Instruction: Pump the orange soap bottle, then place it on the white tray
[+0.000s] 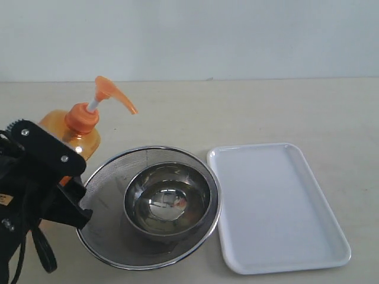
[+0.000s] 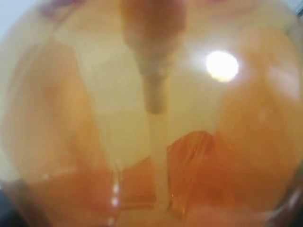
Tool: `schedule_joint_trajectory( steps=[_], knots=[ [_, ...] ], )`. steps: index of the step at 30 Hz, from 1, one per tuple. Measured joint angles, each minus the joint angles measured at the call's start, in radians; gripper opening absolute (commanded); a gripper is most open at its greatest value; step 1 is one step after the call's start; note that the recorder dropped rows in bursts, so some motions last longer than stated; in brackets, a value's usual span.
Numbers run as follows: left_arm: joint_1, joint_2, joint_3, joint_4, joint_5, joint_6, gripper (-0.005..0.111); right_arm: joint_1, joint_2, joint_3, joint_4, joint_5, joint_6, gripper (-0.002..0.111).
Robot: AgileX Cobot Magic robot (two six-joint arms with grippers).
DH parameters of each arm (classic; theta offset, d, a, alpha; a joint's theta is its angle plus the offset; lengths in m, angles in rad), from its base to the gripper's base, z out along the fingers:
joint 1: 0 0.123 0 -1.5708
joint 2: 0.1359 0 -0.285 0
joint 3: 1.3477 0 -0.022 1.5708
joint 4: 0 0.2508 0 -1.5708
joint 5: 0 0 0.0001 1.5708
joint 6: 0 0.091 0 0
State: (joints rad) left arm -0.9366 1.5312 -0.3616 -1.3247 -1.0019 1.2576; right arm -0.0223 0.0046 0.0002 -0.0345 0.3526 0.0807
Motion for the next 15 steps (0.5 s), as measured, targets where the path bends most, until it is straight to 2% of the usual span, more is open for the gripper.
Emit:
schedule_joint_trajectory(
  steps=[8,15],
  knots=[
    [0.000,-0.022,0.109,0.115,-0.027,-0.355,0.005,0.000,0.000,0.000,0.000,0.000,0.000,0.000],
    [0.000,-0.022,0.131,0.169,-0.035,-0.415,0.005,0.000,0.000,0.000,0.000,0.000,0.000,0.000]
  ],
)
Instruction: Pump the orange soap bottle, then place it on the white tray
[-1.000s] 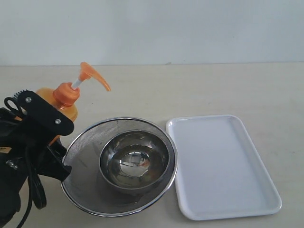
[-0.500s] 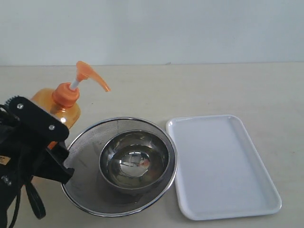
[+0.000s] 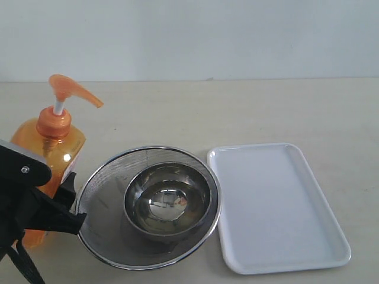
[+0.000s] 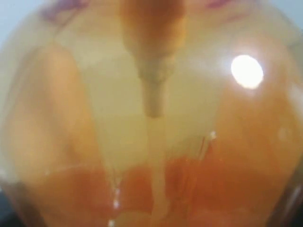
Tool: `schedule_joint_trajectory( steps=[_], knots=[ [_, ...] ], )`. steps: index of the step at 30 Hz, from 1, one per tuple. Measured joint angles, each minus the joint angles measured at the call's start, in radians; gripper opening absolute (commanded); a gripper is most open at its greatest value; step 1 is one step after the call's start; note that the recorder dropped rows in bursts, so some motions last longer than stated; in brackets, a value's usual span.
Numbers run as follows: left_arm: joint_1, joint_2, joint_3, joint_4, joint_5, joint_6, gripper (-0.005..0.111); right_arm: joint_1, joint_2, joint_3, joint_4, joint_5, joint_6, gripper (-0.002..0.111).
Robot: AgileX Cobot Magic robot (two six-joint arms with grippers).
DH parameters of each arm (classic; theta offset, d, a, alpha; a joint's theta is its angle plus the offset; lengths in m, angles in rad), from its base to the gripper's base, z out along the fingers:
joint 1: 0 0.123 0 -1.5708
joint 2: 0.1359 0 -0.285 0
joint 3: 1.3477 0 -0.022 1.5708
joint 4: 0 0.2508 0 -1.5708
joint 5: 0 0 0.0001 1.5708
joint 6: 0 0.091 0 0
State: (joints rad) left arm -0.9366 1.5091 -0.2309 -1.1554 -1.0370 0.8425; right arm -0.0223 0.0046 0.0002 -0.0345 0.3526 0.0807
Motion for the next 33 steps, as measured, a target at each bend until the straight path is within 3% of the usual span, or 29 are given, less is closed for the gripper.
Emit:
schedule_joint_trajectory(
  steps=[33],
  knots=[
    [0.000,0.013,0.000,0.020,-0.010,-0.016,0.005,0.000,0.000,0.000,-0.003,0.000,0.000,0.000]
  ],
)
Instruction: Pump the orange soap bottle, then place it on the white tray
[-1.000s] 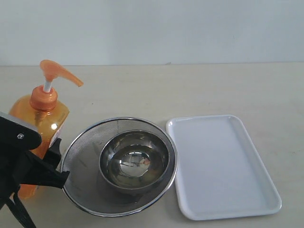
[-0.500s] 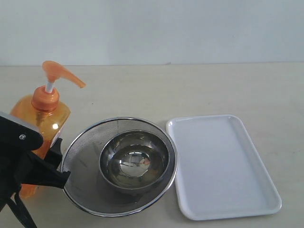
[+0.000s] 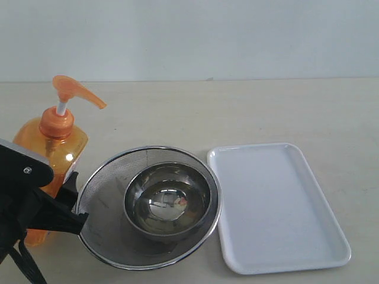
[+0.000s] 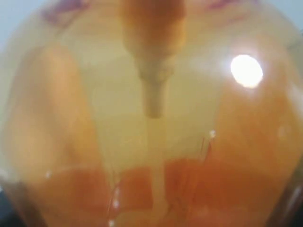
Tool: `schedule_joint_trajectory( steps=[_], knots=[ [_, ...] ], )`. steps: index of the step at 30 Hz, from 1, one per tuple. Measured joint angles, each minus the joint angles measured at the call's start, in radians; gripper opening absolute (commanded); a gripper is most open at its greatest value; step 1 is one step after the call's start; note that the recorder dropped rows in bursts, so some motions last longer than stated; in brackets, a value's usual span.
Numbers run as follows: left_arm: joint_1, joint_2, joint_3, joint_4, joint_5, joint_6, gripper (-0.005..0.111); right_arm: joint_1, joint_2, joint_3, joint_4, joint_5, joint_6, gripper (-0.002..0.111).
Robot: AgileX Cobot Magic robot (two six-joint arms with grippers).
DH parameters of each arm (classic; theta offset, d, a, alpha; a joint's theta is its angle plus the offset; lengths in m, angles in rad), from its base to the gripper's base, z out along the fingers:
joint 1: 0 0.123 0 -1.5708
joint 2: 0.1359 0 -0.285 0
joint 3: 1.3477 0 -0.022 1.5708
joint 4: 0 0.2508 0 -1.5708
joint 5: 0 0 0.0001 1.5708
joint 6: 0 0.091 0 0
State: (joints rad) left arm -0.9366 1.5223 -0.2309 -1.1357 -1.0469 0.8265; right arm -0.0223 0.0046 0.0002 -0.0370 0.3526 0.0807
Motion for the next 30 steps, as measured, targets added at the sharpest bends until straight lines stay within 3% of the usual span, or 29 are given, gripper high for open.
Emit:
schedule_joint_trajectory(
  steps=[13,20,25,30],
  knots=[
    [0.000,0.000,0.000,0.000,-0.002,-0.002,0.005,0.000,0.000,0.000,-0.011,-0.178,-0.010,0.000],
    [0.000,0.000,0.000,0.002,-0.002,-0.002,0.005,0.008,0.000,0.000,0.234,-0.273,0.140,0.000],
    [0.000,0.000,0.000,0.006,-0.002,-0.002,0.005,0.111,0.000,0.000,0.258,-0.301,0.140,0.000],
    [0.000,0.000,0.000,0.010,-0.002,-0.002,0.005,0.289,0.032,0.000,0.258,-0.427,0.138,0.000]
  ],
)
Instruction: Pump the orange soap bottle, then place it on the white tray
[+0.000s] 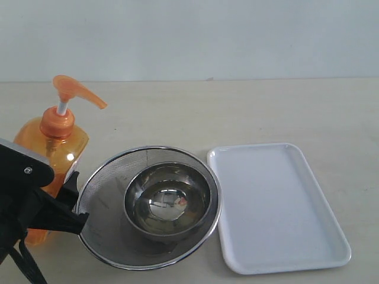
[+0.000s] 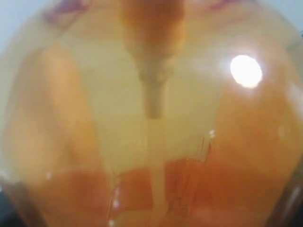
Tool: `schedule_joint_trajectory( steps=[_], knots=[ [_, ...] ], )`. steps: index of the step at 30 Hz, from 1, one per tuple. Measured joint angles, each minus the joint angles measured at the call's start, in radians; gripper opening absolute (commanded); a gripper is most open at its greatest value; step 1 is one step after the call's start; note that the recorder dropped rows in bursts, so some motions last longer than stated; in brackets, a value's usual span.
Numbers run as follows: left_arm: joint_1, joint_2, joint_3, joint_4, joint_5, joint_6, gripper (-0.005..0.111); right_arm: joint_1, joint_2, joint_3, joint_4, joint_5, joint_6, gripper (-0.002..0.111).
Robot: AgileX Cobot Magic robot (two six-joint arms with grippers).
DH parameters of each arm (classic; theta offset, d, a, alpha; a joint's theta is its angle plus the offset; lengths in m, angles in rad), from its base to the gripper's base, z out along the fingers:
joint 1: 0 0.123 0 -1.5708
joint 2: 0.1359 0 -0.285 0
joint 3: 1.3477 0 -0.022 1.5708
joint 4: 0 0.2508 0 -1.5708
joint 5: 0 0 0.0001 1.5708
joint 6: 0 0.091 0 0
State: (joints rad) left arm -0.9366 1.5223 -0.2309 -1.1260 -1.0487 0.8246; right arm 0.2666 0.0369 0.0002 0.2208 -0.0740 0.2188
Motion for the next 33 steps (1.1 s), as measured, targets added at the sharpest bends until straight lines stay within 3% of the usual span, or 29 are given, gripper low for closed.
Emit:
schedule_joint_trajectory(
  steps=[6,13,18,24,33],
  knots=[
    [0.000,0.000,0.000,0.000,0.000,0.000,0.005,0.285,0.189,0.000,-0.045,-0.262,0.002,0.000],
    [0.000,0.000,0.000,0.000,-0.002,0.000,0.005,0.489,0.501,-0.143,-0.141,-0.412,0.008,0.000],
    [0.000,0.000,0.000,0.000,-0.002,0.000,0.005,0.502,0.712,-0.279,-0.246,-0.444,0.116,0.000],
    [0.000,0.000,0.000,0.007,-0.002,0.000,0.005,0.502,0.735,-0.302,-0.300,-0.500,0.138,0.000],
    [0.000,0.001,0.000,0.025,-0.002,-0.002,0.005,0.502,1.009,-0.537,-0.640,-0.480,0.315,0.000]
  ],
)
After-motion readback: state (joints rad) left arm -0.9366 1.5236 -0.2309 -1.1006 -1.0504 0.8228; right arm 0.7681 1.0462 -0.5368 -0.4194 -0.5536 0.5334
